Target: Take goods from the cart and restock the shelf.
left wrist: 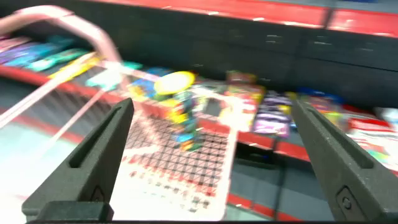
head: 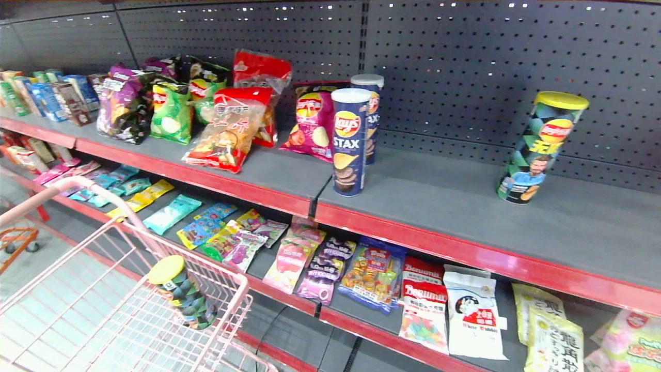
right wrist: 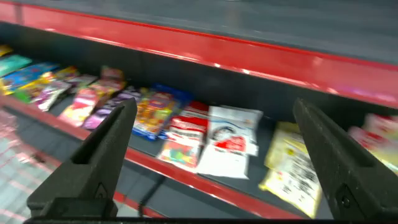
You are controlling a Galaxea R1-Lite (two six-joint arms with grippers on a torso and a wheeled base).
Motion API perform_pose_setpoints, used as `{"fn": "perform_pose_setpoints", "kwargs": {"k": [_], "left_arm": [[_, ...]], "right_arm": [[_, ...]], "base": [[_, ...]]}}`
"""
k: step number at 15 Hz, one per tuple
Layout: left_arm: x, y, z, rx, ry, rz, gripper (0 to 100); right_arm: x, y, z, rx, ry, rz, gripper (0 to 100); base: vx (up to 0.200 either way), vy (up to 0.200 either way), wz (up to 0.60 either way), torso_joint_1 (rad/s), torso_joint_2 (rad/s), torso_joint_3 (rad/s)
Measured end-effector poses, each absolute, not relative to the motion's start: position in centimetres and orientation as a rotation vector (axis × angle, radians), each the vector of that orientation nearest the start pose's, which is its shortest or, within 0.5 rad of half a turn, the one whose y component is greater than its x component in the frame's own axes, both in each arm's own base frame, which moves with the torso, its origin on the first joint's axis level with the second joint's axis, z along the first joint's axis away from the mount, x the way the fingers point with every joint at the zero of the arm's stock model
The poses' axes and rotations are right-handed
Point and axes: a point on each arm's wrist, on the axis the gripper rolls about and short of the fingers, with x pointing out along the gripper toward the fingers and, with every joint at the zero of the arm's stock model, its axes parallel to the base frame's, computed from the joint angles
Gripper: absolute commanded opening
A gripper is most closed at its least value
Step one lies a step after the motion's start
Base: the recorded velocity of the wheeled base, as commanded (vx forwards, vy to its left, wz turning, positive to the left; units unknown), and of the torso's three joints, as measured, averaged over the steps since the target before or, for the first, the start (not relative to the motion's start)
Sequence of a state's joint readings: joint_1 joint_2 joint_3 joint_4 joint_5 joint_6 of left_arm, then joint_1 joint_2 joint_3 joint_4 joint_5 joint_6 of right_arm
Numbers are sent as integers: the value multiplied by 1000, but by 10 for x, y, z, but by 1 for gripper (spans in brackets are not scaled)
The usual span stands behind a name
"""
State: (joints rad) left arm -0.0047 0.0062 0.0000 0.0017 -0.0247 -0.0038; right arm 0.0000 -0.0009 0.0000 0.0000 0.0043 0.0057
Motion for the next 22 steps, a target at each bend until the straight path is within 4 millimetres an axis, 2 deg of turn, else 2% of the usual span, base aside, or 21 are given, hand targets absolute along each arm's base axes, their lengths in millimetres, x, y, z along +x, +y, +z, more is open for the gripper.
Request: {"fn": "perform_pose_setpoints", "kwargs": {"k": [5, 8, 22], "left_arm": [[-22, 0, 76, -4, 7, -29, 100], [-22, 0, 75, -4, 8, -30, 100], [-22, 0, 76, -3, 12, -29, 100]], "right_arm": [[-23, 0, 75, 8, 0, 2, 100], [-23, 0, 76, 9, -2, 2, 100], [-23, 0, 75, 11, -1, 1, 100]], "base": [[0, 0, 0, 0, 0, 0], [0, 0, 0, -111, 294, 167], [0, 0, 0, -175, 519, 341]]}}
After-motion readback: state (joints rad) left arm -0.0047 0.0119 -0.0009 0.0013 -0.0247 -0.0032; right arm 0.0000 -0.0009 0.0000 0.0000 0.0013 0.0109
